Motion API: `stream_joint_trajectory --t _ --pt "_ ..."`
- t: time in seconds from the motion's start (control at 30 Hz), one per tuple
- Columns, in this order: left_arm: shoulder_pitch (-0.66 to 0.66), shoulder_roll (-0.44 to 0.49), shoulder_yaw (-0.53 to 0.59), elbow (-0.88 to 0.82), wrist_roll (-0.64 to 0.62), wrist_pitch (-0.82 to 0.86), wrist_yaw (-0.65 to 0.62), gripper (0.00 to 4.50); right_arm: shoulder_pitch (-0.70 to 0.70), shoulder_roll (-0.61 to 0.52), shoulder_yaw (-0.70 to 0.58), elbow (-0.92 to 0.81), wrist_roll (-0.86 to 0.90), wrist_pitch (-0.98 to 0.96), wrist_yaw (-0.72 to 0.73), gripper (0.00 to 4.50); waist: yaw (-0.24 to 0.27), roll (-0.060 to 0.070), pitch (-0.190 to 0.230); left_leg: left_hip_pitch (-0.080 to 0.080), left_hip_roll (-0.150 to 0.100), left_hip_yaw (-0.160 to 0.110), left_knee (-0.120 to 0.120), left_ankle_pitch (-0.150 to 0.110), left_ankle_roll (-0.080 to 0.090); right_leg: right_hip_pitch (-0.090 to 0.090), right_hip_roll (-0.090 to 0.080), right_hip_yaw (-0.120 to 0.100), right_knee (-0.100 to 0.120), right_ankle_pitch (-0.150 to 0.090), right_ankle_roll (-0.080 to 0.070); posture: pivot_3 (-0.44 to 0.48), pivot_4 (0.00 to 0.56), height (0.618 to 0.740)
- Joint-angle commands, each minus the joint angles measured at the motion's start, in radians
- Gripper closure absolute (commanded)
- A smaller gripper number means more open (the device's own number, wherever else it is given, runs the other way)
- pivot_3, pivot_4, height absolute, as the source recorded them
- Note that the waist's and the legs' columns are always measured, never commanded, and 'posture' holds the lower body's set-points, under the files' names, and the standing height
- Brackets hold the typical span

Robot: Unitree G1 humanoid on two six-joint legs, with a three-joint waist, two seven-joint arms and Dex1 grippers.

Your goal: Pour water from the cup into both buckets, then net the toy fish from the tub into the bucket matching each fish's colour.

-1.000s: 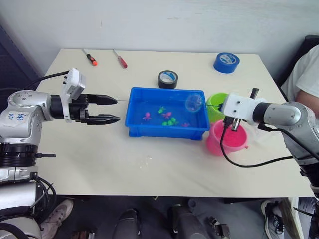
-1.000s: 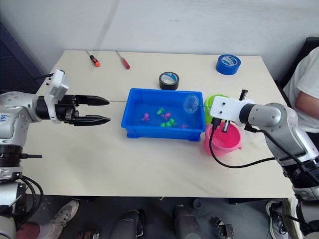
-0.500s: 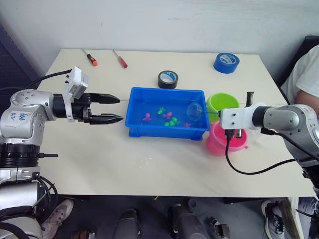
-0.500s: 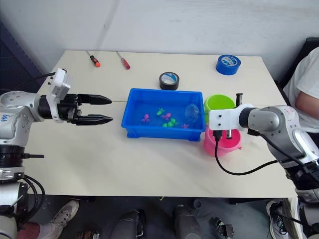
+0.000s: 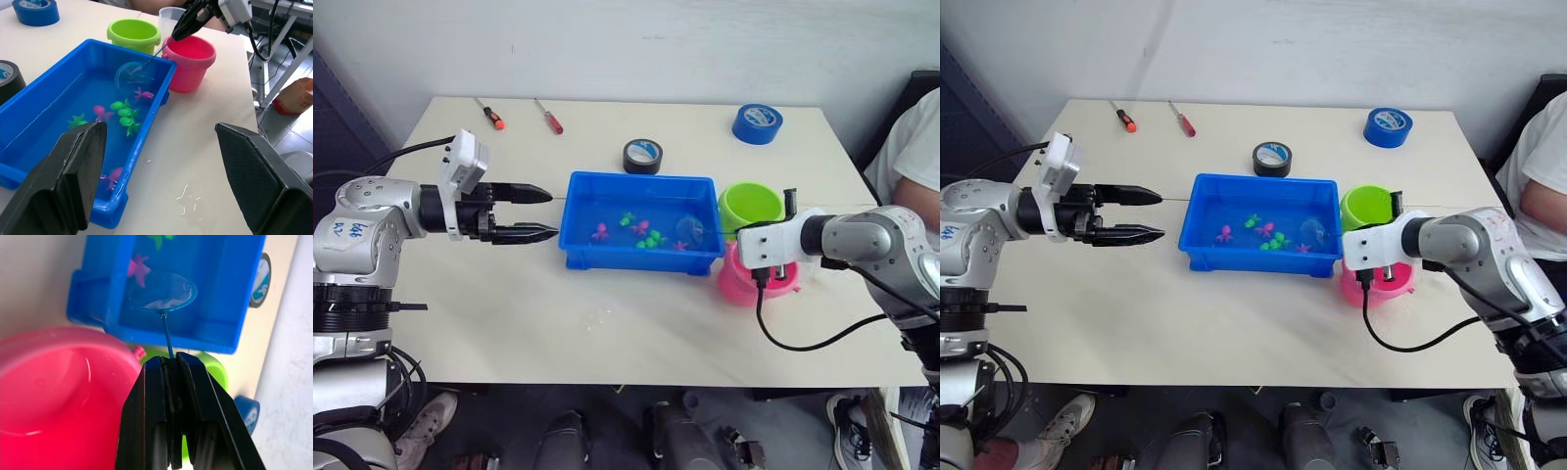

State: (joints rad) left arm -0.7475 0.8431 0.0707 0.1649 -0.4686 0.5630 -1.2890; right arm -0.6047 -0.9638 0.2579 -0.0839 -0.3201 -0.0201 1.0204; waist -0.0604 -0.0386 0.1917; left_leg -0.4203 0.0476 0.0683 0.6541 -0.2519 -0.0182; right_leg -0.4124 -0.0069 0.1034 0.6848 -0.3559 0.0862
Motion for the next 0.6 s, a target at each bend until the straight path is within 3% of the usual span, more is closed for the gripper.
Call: stream_joint_trajectory --t 0.03,0.17,0.6 --pt "0.007 0.014 0.04 -0.039 -0.027 0.006 0.009 0.63 0.017 0.013 -0.019 -0.054 0.043 0.026 0.036 4.5 0.0 0.0 0.0 0.0 0.0 0.0 0.0 0.0 0.0 0.0 0.0 0.0 0.0 0.0 0.0 0.0 0.15 0.734" --pt "0.016 0.018 0.047 -0.05 -0.034 0.013 0.017 0.63 0.047 0.048 -0.048 -0.1 0.119 0.132 0.063 4.5 0.0 0.0 0.0 0.0 0.0 -0.001 0.002 0.0 0.0 0.0 0.0 -0.001 0.002 0.0 0.0 0.0 0.15 0.734" --pt "0.01 0.021 0.045 -0.048 -0.029 0.017 0.02 0.63 -0.003 0.108 -0.197 -0.165 0.425 0.731 0.084 4.5 0.001 0.0 0.0 0.0 0.0 -0.002 0.005 0.0 0.0 0.001 0.0 -0.001 0.005 0.0 0.0 0.0 0.15 0.734"
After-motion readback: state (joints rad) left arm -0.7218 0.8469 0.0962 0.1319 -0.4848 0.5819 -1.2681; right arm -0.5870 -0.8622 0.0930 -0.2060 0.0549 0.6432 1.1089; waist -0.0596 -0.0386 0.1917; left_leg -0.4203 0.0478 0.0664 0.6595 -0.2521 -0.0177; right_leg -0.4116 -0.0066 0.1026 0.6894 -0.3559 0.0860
